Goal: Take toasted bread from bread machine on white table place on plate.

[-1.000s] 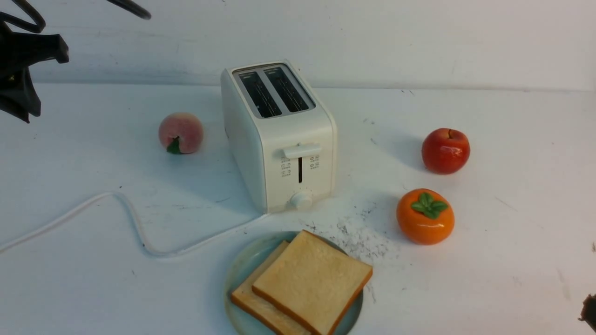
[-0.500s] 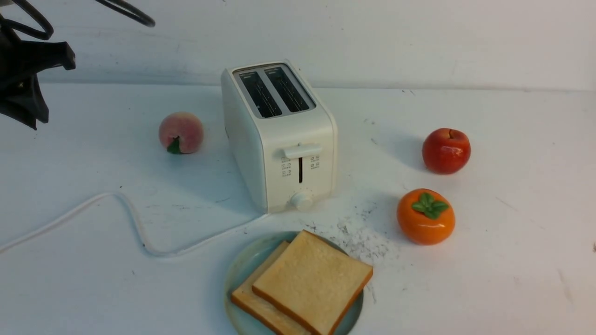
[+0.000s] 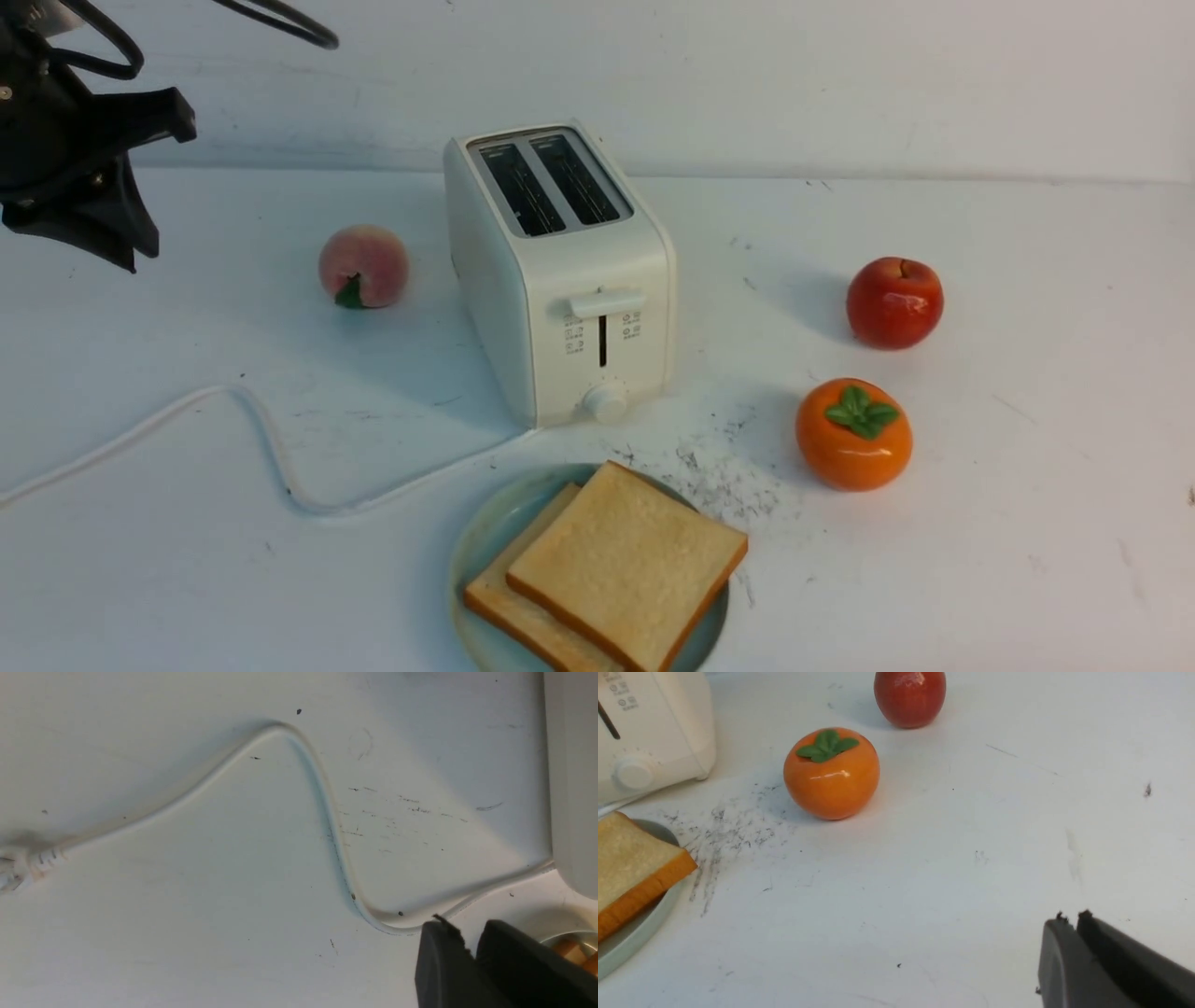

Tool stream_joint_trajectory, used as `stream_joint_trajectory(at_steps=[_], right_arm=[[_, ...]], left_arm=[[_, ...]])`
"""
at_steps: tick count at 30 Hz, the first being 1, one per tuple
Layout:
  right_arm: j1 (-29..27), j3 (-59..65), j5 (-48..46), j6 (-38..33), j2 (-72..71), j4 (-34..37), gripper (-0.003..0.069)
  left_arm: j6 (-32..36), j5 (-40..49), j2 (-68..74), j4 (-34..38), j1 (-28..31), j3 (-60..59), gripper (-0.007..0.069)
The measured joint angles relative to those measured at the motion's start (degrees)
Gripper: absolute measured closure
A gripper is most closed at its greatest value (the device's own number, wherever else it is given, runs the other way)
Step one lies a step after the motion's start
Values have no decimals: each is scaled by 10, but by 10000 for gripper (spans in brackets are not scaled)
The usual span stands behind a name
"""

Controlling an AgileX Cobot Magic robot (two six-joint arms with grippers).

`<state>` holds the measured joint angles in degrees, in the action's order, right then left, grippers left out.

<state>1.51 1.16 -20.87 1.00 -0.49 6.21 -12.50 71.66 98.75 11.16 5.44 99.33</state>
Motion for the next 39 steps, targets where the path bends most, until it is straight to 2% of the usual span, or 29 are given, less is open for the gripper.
stream_joint_trajectory(at_steps=[7,13,21,28,33,39], right_arm=[[8,-1,-5,0,0,-5,610],[48,-1,-5,0,-1,-5,604],[50,-1,-5,0,-1,-5,591],[50,-2,-7,0,-1,-5,578],[50,-2,-7,0,-1,-5,572],[50,-2,-7,0,-1,-6,564]], left_arm=[[0,0,0,22,0,0,515],[-1,-1,-9,66,0,0,515],[1,-2,-75,84,-1,-23,515],[70,-2,-250,35,-1,-194,515],[76,1,-382,6,-1,-318,513],[85,1,-544,64,-1,-450,519]])
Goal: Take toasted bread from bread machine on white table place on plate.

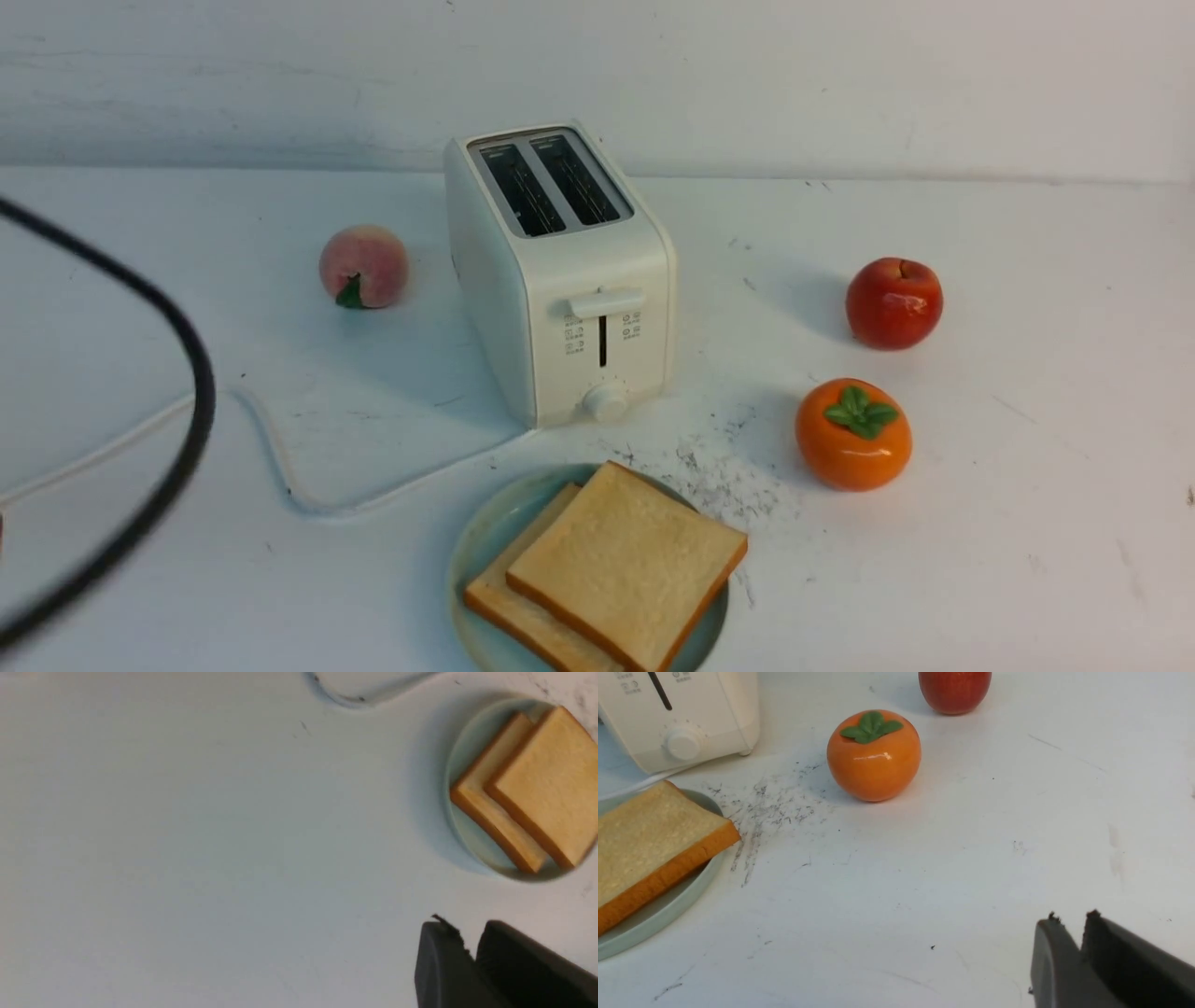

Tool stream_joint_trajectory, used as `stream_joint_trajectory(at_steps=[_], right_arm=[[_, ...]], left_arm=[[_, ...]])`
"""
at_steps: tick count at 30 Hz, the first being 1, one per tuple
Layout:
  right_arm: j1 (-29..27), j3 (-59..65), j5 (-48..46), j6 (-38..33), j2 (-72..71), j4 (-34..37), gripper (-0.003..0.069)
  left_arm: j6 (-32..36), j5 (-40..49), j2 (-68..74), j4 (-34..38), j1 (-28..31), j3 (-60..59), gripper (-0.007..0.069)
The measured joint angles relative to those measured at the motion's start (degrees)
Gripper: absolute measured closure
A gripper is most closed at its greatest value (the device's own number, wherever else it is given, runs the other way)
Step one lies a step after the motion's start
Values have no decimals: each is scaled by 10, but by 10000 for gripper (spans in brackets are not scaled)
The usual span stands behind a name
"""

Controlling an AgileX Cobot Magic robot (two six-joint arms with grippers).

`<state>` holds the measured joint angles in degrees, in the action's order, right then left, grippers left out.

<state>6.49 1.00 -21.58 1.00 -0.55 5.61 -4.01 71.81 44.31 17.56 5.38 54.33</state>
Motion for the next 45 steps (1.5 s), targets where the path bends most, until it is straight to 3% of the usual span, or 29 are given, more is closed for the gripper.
stream_joint_trajectory(at_steps=[5,8,13,18,25,34,40,42,45], right_arm=[[0,0,0,0,0,0,557],[0,0,0,0,0,0,554],[0,0,0,0,0,0,547],[0,0,-1,0,0,0,540],[0,0,-1,0,0,0,531],[0,0,-1,0,0,-1,527],[0,0,-1,0,0,-1,520],[0,0,-1,0,0,-1,517],[0,0,-1,0,0,-1,512]], left_arm=[[40,-5,-145,88,0,-102,638],[44,-42,-191,128,0,-131,638],[45,-212,-271,238,0,-180,638],[46,-281,-278,282,0,-184,638],[57,-301,-278,279,0,-184,638],[106,-308,-278,178,0,-185,638],[119,-403,-278,177,0,-234,638],[107,-455,-279,156,0,-276,638],[35,-504,-300,80,0,-353,638]])
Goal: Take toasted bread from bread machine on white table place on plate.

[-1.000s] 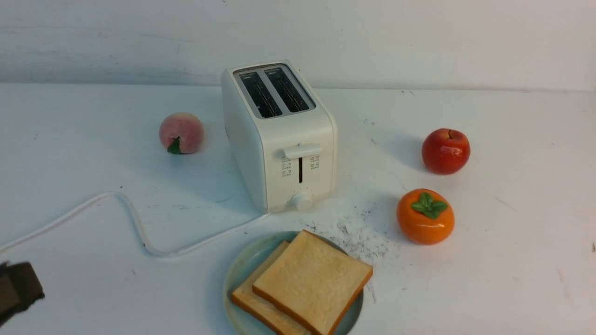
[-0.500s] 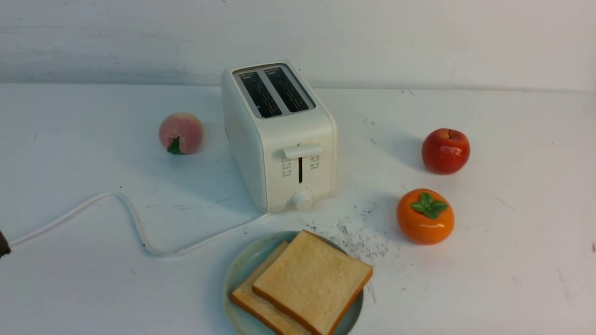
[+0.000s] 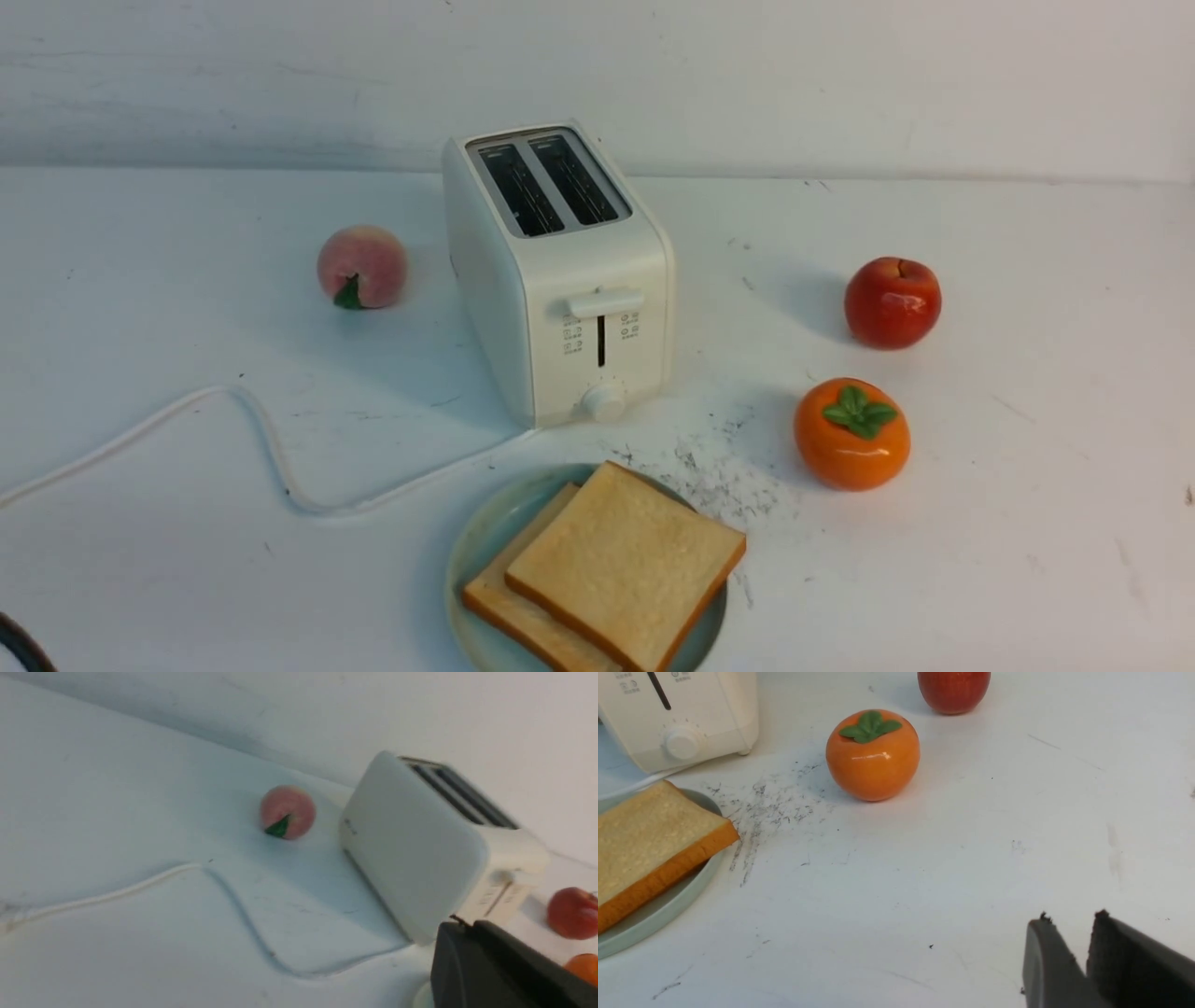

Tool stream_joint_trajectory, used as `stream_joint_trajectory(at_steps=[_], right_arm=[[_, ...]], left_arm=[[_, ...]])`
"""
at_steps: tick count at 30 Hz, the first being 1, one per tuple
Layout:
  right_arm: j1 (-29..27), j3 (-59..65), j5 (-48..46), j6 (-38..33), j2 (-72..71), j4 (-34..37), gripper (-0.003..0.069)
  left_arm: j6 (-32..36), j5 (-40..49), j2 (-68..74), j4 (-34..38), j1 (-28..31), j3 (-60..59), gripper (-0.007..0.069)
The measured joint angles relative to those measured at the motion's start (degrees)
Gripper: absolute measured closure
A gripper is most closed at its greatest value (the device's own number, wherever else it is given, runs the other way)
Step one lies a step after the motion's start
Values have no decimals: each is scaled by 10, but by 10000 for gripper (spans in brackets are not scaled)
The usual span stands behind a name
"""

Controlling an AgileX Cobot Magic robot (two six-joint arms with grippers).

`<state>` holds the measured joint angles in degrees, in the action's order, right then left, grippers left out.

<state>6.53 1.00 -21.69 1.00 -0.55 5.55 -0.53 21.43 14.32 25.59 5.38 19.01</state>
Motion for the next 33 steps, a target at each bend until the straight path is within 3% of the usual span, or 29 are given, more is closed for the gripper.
stream_joint_trajectory(at_steps=[6,11,15,23,33], right_arm=[[0,0,0,0,0,0,503],[0,0,0,0,0,0,500],[0,0,0,0,0,0,500],[0,0,0,0,0,0,494],[0,0,0,0,0,0,482]], left_arm=[[-176,-18,-71,-192,0,-120,638],[-290,-37,-140,-281,-9,-192,638],[-301,-34,-149,-304,-35,-205,638],[-261,12,-149,-298,-94,-207,635],[-258,12,-149,-298,-102,-207,627]])
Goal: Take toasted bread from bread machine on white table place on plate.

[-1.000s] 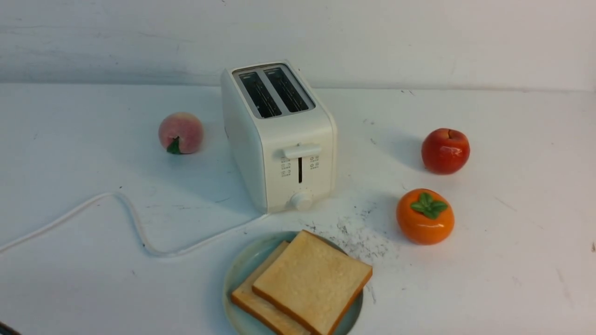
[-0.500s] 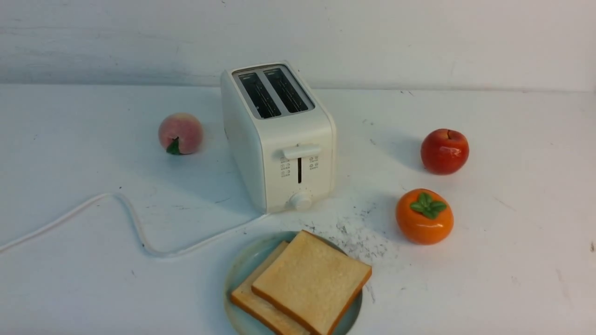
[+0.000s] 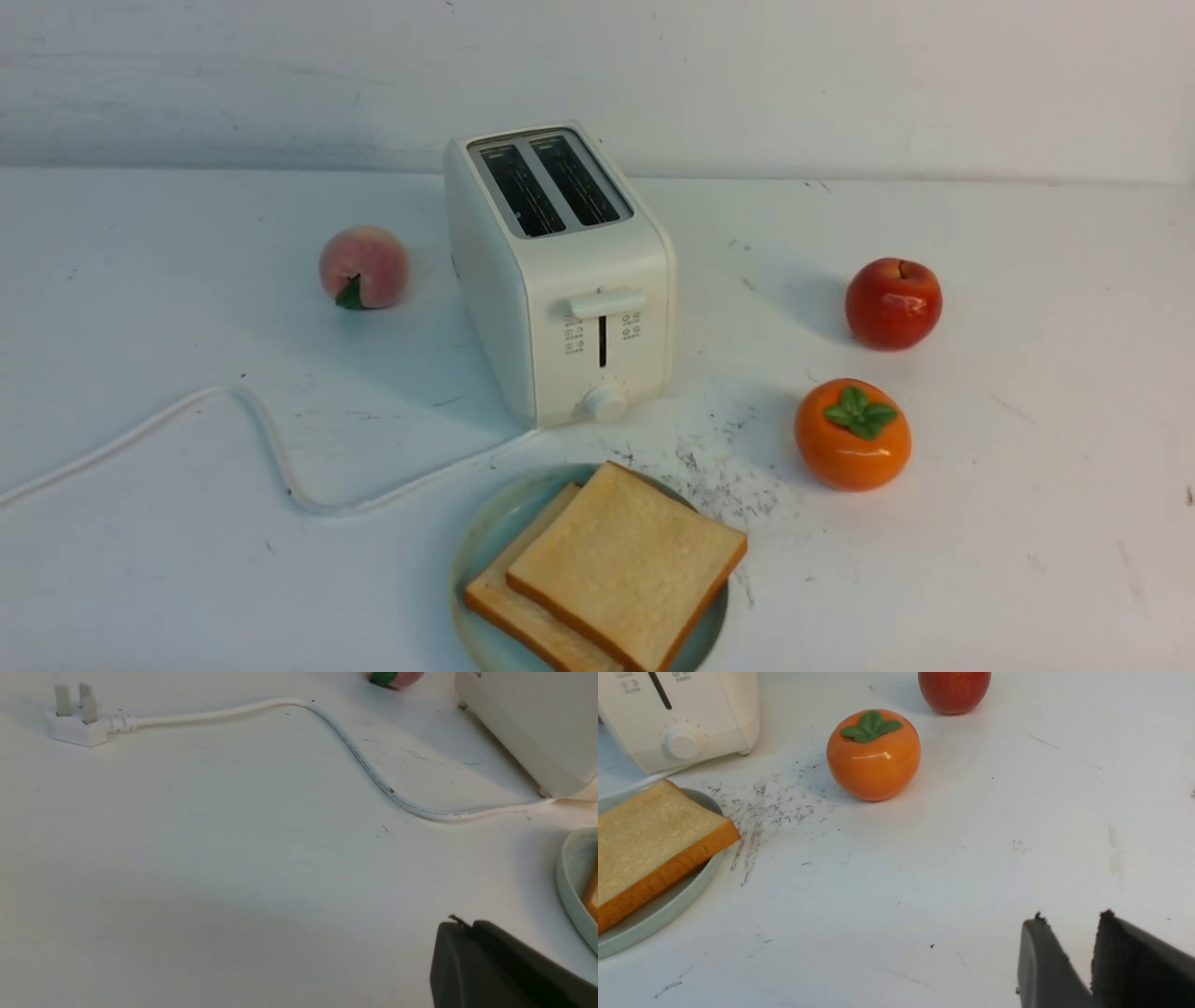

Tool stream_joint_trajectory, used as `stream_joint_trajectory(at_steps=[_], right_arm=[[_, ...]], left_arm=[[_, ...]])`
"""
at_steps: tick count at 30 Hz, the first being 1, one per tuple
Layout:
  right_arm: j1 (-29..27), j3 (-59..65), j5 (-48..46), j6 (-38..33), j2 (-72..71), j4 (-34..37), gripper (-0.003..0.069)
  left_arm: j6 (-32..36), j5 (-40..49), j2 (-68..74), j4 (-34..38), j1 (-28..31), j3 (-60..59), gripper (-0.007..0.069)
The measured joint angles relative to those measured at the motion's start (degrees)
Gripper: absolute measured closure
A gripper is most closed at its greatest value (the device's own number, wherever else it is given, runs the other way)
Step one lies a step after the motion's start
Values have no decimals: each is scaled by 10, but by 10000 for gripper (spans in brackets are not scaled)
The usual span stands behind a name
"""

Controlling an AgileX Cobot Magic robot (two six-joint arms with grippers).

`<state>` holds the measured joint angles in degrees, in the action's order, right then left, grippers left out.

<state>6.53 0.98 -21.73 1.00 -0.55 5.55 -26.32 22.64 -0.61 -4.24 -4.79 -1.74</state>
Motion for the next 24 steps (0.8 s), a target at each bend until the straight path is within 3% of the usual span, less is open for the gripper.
stream_joint_trajectory(at_steps=[24], right_arm=[[0,0,0,0,0,0,456]], left_arm=[[0,-1,0,2,0,0,613]])
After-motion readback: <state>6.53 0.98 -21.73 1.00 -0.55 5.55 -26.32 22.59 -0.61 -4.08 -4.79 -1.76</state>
